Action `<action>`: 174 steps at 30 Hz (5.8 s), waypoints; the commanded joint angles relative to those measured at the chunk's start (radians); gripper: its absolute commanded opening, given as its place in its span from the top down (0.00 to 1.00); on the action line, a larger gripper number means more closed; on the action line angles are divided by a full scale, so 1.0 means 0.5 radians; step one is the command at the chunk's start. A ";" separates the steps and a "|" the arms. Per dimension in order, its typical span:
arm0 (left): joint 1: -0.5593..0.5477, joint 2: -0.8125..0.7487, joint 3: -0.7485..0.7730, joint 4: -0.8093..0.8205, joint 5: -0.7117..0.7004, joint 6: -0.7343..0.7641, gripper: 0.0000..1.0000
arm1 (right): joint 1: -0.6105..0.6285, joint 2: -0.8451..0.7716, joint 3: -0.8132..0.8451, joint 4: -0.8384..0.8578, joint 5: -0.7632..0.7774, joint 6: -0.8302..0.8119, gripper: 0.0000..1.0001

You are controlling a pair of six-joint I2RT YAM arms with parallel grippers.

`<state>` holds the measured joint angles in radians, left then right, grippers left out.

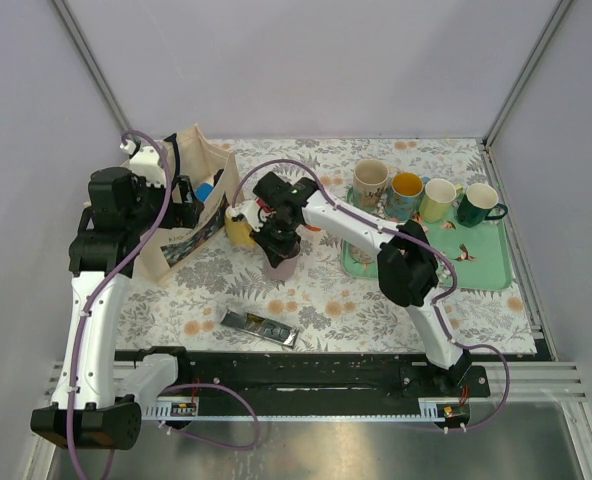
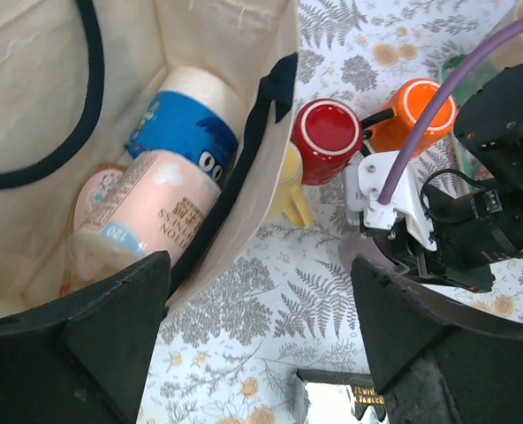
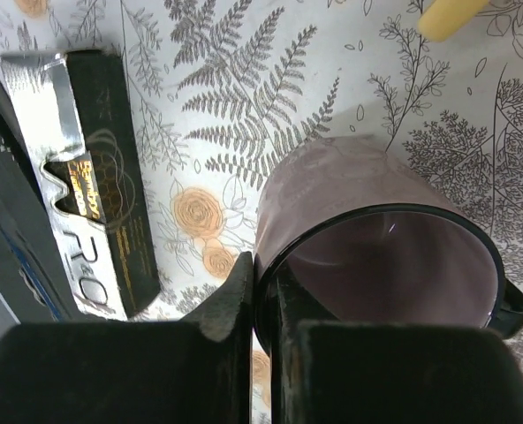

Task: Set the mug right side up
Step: Place the cup on the tray, then move the cup to the center of the board.

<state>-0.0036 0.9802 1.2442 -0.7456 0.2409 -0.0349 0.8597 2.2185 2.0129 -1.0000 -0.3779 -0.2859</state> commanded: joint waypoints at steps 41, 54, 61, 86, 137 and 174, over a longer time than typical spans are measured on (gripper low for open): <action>-0.585 0.730 0.813 0.025 0.534 0.263 0.16 | -1.864 -1.882 -1.761 -0.037 0.256 -1.919 1.00; -0.588 0.623 0.721 -0.040 0.420 0.374 0.14 | -1.864 -1.446 -1.725 0.168 0.219 -2.152 1.00; -0.588 0.641 0.718 -0.040 0.420 0.370 0.14 | -1.854 -1.329 -1.682 0.233 0.200 -2.134 1.00; -0.588 0.641 0.659 -0.018 0.433 0.346 0.14 | -1.802 -1.546 -1.774 0.291 0.382 -2.079 0.60; -0.588 0.270 0.162 -0.408 0.095 0.763 0.14 | -0.827 -0.077 -0.347 1.018 0.277 0.854 0.11; -0.615 0.352 -0.423 0.319 0.711 0.567 0.14 | -0.639 -0.522 -0.811 0.810 -0.465 0.375 0.36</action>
<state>-0.3008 1.1378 1.0893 -0.7780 0.4847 0.2333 0.5190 1.9446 1.4609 -0.5472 -0.5743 -0.0940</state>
